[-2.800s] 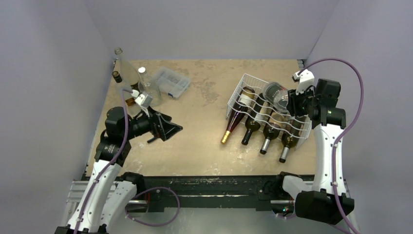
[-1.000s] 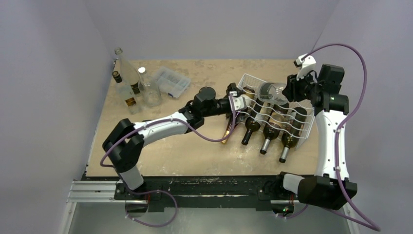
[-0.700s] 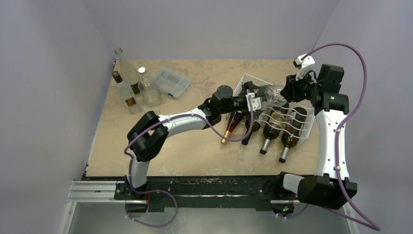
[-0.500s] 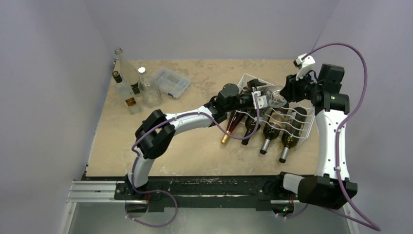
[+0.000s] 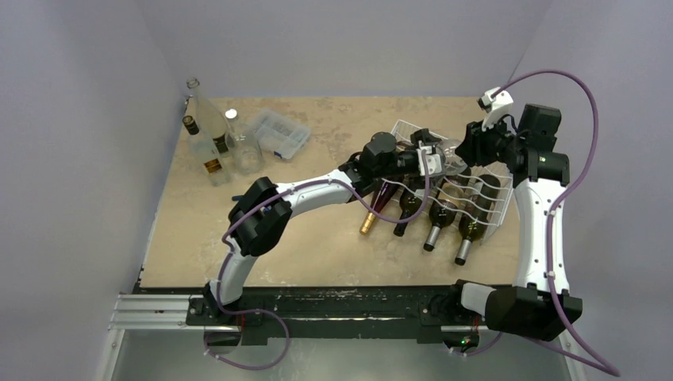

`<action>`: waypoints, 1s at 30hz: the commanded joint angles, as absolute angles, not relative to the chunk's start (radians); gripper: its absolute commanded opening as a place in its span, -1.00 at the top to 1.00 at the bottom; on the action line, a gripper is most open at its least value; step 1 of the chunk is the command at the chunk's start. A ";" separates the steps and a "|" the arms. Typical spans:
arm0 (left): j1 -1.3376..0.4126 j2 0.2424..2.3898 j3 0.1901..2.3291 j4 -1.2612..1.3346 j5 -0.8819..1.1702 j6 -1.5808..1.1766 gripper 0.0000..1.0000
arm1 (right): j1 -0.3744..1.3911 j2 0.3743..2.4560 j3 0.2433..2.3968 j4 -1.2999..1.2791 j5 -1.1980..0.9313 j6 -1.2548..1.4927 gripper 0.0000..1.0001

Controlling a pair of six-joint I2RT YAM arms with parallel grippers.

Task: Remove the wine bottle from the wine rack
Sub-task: Pick up the wine bottle from the wine rack.

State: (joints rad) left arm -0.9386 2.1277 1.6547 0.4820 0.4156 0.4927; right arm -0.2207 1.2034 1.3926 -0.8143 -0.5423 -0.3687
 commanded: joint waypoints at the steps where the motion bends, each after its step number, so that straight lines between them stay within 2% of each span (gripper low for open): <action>1: -0.945 2.148 1.745 0.447 0.454 0.485 -0.77 | -0.213 1.150 1.454 -0.798 -0.610 -0.379 1.00; 9: -0.948 2.159 1.801 0.431 0.434 0.476 -0.29 | -0.207 1.143 1.459 -0.805 -0.607 -0.388 1.00; 12: -0.949 2.150 1.802 0.451 0.425 0.473 -0.20 | -0.206 1.140 1.472 -0.810 -0.604 -0.388 1.00; 23: -0.950 2.129 1.772 0.493 0.392 0.450 -0.26 | -0.206 1.160 1.459 -0.808 -0.570 -0.380 1.00; 30: -0.953 2.141 1.734 0.546 0.389 0.398 -0.51 | -0.206 1.198 1.455 -0.801 -0.537 -0.374 1.00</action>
